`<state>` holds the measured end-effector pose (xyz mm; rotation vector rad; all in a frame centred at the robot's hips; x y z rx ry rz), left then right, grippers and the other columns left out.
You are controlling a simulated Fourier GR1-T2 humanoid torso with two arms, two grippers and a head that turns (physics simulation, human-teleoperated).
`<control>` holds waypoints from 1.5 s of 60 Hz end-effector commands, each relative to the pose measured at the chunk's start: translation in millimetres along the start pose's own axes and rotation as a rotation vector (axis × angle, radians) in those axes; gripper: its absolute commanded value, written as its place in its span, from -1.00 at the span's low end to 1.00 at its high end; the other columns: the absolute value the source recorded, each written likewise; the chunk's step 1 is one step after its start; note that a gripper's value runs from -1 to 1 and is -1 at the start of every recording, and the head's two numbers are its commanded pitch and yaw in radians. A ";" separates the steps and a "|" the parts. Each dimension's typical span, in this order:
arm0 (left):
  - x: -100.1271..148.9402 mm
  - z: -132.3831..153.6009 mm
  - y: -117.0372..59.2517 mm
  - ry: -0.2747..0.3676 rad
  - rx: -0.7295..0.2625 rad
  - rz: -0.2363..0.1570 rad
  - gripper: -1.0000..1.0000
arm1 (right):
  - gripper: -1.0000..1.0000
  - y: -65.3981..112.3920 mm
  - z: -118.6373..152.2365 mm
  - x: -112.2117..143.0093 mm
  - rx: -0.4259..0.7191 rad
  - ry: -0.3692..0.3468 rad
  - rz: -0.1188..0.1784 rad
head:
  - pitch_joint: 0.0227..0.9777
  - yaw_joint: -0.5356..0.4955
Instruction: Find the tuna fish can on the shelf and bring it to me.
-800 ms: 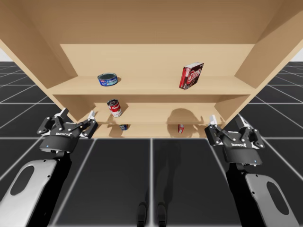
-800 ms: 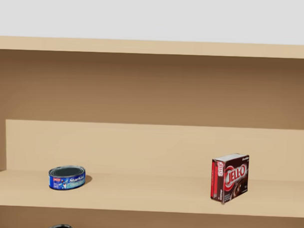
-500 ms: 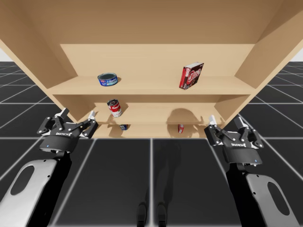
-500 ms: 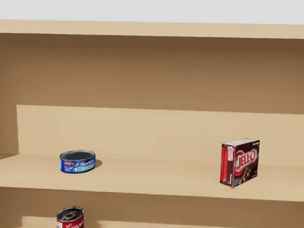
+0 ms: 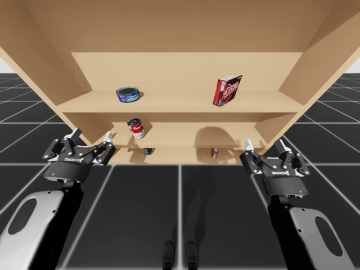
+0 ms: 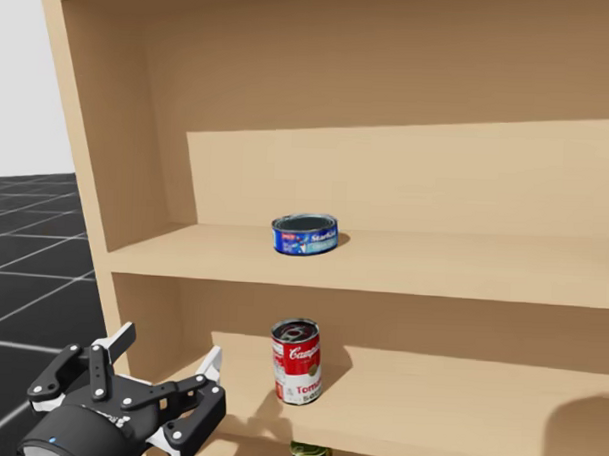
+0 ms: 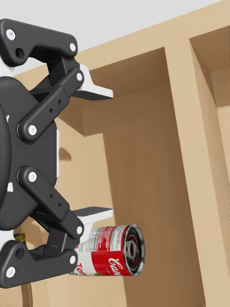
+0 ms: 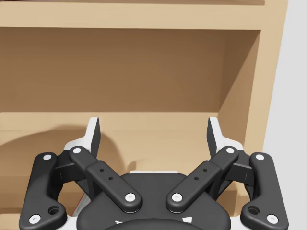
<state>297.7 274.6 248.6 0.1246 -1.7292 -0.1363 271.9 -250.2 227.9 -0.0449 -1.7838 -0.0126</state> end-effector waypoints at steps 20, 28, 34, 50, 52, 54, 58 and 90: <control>59.4 29.2 -7.1 0.035 -0.127 0.070 -1.00 | -1.00 1.8 0.7 -1.3 0.018 0.005 0.012 | -0.40 0.63; 91.0 39.6 -12.7 0.048 -0.189 0.075 -1.00 | -1.00 1.0 0.9 -1.4 0.014 0.005 0.011 | -0.39 0.63; 114.3 43.3 -19.2 0.040 -0.235 0.053 -1.00 | -1.00 0.1 1.1 -0.8 0.005 0.001 0.012 | -0.40 0.62; 135.9 19.9 -28.6 0.073 -0.290 0.063 -1.00 | -1.00 -2.2 1.0 -0.4 -0.006 -0.001 0.003 | -0.39 0.62; 137.2 13.8 -29.7 0.080 -0.293 0.067 -1.00 | -1.00 -2.1 1.0 -0.3 -0.009 -0.001 0.003 | -0.39 0.62; 137.1 8.7 -30.6 0.086 -0.290 0.066 -1.00 | -1.00 -2.2 1.1 -0.3 -0.009 -0.002 0.003 | -0.39 0.62; 135.3 -1.6 -31.9 0.101 -0.280 0.068 -1.00 | -1.00 -2.7 1.0 -0.5 -0.011 -0.003 0.005 | -0.39 0.63; 124.9 -75.0 -50.6 0.245 -0.252 0.091 -1.00 | -1.00 -6.3 1.3 0.9 -0.019 -0.005 -0.005 | -0.39 0.60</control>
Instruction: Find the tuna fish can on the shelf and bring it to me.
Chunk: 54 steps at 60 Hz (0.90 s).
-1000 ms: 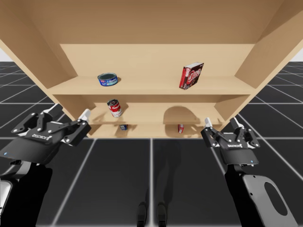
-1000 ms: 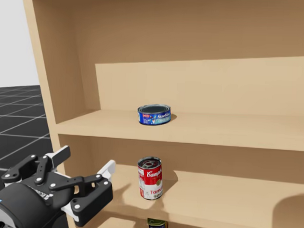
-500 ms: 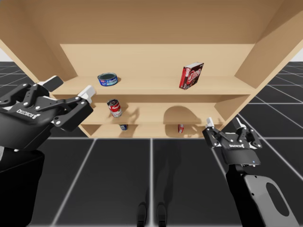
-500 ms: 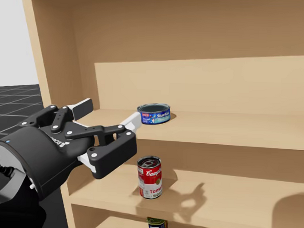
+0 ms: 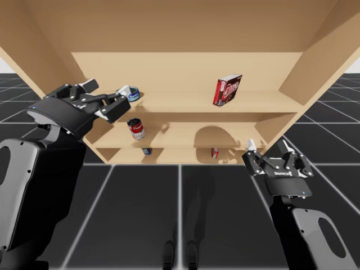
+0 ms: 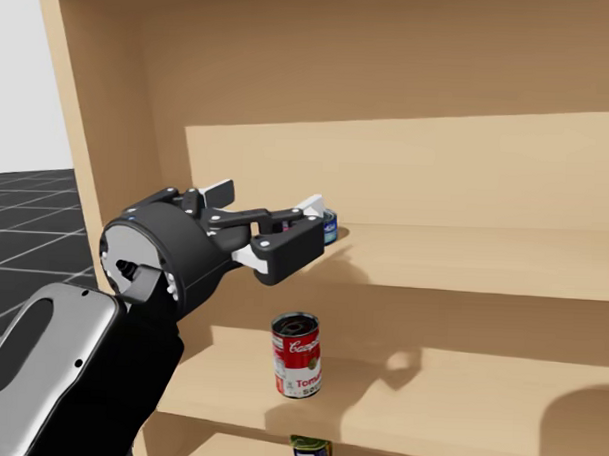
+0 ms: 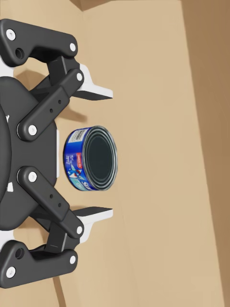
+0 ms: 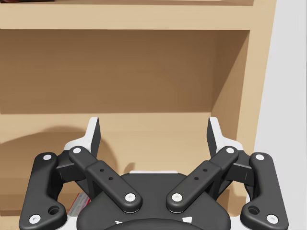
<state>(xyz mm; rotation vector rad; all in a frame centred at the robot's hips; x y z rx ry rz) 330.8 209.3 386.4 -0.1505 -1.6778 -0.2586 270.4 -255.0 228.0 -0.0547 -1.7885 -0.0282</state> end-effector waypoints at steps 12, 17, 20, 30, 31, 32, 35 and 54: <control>-20.5 -41.0 -10.4 0.265 0.001 -0.002 -1.00 | -1.00 -3.2 -0.2 0.8 -0.004 0.000 -0.009 | -0.39 0.60; -23.2 -46.8 -10.6 0.284 0.006 0.008 -1.00 | -1.00 -3.8 -0.1 0.8 -0.006 0.000 -0.010 | -0.39 0.60; -24.9 -50.1 -10.0 0.292 0.008 0.015 -1.00 | -1.00 -4.1 -0.1 0.7 -0.006 0.000 -0.010 | -0.39 0.60; -30.1 -61.3 -5.4 0.331 0.021 0.045 -1.00 | -1.00 -4.5 -0.3 0.5 -0.005 0.002 -0.011 | -0.38 0.60; -30.5 -62.0 -4.9 0.334 0.022 0.045 -1.00 | -1.00 -4.5 -0.2 0.5 -0.004 0.002 -0.011 | -0.38 0.60; -31.1 -63.4 -3.9 0.339 0.025 0.047 -1.00 | -1.00 -4.5 -0.2 0.5 -0.004 0.003 -0.011 | -0.38 0.60; -32.6 -66.3 -2.0 0.344 0.030 0.057 -1.00 | -1.00 -4.6 -0.2 0.4 -0.004 0.003 -0.010 | -0.38 0.60; -39.8 -67.5 -4.4 0.335 0.011 0.063 0.99 | -1.00 -3.9 0.5 0.0 -0.004 0.005 -0.009 | -0.38 0.59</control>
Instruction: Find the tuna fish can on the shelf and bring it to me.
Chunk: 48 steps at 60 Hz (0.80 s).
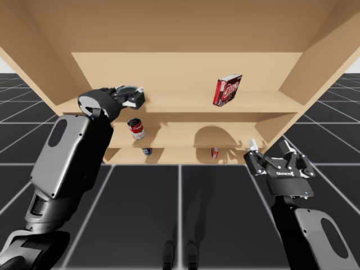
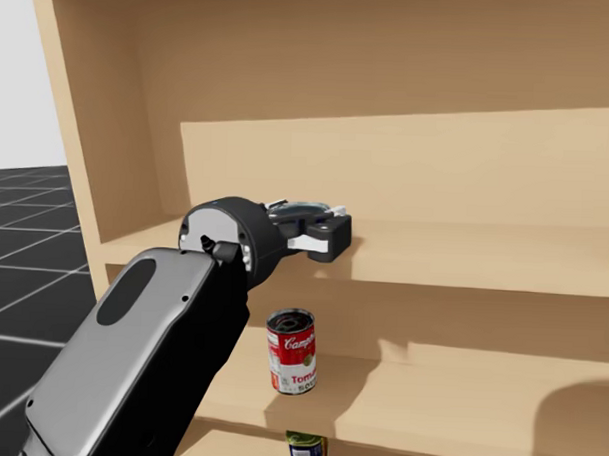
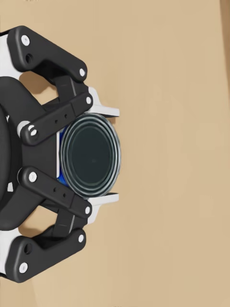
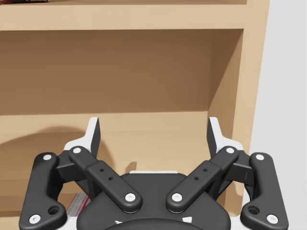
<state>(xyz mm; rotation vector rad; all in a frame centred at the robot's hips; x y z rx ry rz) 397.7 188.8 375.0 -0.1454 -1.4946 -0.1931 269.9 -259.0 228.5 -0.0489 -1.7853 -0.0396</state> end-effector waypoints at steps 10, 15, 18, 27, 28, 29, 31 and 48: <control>-11.4 9.4 -4.9 0.082 -0.046 -0.009 1.00 | -1.00 0.6 0.4 -0.8 0.002 0.003 0.000 | -0.37 0.59; -3.2 20.5 -7.9 0.025 -0.056 -0.020 1.00 | -1.00 0.5 0.3 -1.0 0.002 0.005 0.000 | -0.36 0.58; 0.8 28.8 -10.2 0.004 -0.062 -0.034 1.00 | -1.00 0.6 0.4 -1.0 0.002 0.005 0.000 | -0.36 0.58; 5.0 49.5 -14.1 -0.022 -0.071 -0.074 1.00 | -1.00 0.6 0.8 -1.3 0.002 0.006 0.001 | -0.36 0.58; 5.5 53.2 -14.3 -0.026 -0.070 -0.077 1.00 | -1.00 0.6 0.9 -1.4 0.003 0.006 0.002 | -0.36 0.58; 5.9 56.7 -14.5 -0.031 -0.069 -0.082 1.00 | -1.00 0.6 0.9 -1.5 0.003 0.006 0.003 | -0.36 0.58; 6.3 60.7 -14.5 -0.034 -0.068 -0.085 1.00 | -1.00 0.7 0.8 -1.6 0.003 0.006 0.002 | -0.36 0.58; -5.2 103.2 -2.4 -0.052 -0.045 -0.146 1.00 | -1.00 1.6 0.7 -2.5 0.010 0.010 0.001 | -0.35 0.56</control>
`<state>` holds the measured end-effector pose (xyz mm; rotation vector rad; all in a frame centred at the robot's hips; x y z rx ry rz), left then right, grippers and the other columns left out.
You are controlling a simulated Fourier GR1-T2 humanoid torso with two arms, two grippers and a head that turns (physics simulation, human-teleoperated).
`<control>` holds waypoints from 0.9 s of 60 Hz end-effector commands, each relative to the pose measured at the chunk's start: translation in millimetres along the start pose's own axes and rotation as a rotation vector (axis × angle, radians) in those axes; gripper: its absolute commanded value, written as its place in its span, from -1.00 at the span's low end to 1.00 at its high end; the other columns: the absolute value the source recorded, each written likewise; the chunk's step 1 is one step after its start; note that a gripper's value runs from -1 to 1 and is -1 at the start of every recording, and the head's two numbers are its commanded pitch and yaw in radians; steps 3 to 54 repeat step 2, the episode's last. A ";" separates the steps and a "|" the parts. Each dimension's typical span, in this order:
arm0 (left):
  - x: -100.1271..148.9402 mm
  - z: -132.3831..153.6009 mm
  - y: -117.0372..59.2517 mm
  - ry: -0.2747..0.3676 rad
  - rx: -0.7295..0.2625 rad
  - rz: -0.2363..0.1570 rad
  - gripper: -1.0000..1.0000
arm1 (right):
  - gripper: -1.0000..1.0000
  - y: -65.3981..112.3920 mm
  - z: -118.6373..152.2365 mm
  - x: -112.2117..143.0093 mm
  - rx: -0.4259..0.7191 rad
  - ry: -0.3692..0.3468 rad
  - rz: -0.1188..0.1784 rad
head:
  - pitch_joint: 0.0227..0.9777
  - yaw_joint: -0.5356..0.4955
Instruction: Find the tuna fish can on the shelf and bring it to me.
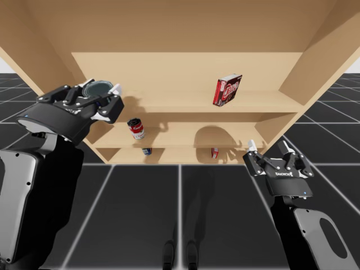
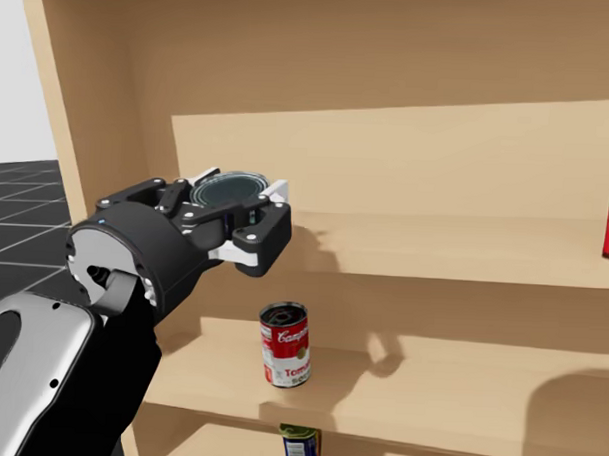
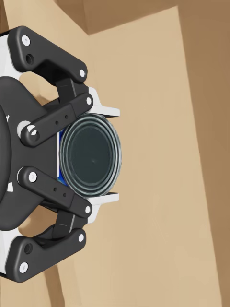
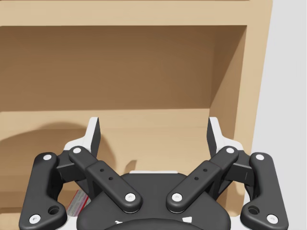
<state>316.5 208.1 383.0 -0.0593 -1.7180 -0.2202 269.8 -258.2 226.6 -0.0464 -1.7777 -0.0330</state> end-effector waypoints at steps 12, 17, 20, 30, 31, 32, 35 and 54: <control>-2.7 24.0 -2.4 0.153 -0.106 -0.055 1.00 | -1.00 1.0 0.1 -0.8 0.004 0.003 0.000 | -0.35 0.56; -2.7 24.0 -2.4 0.153 -0.106 -0.055 1.00 | -1.00 1.0 0.1 -0.8 0.004 0.003 0.000 | -0.35 0.56; -2.7 24.0 -2.4 0.153 -0.106 -0.055 1.00 | -1.00 1.0 0.1 -0.8 0.004 0.003 0.000 | -0.35 0.56; -2.7 24.0 -2.4 0.153 -0.106 -0.055 1.00 | -1.00 1.0 0.1 -0.8 0.004 0.003 0.000 | -0.35 0.56; -2.7 24.0 -2.4 0.153 -0.106 -0.055 1.00 | -1.00 1.0 0.1 -0.8 0.004 0.003 0.000 | -0.35 0.56; -2.7 24.0 -2.4 0.153 -0.106 -0.055 1.00 | -1.00 1.0 0.1 -0.8 0.004 0.003 0.000 | -0.35 0.56; -2.7 24.0 -2.4 0.153 -0.106 -0.055 1.00 | -1.00 1.0 0.1 -0.8 0.004 0.003 0.000 | -0.35 0.56; -2.7 24.0 -2.4 0.153 -0.106 -0.055 1.00 | -1.00 1.0 0.1 -0.8 0.004 0.003 0.000 | -0.35 0.56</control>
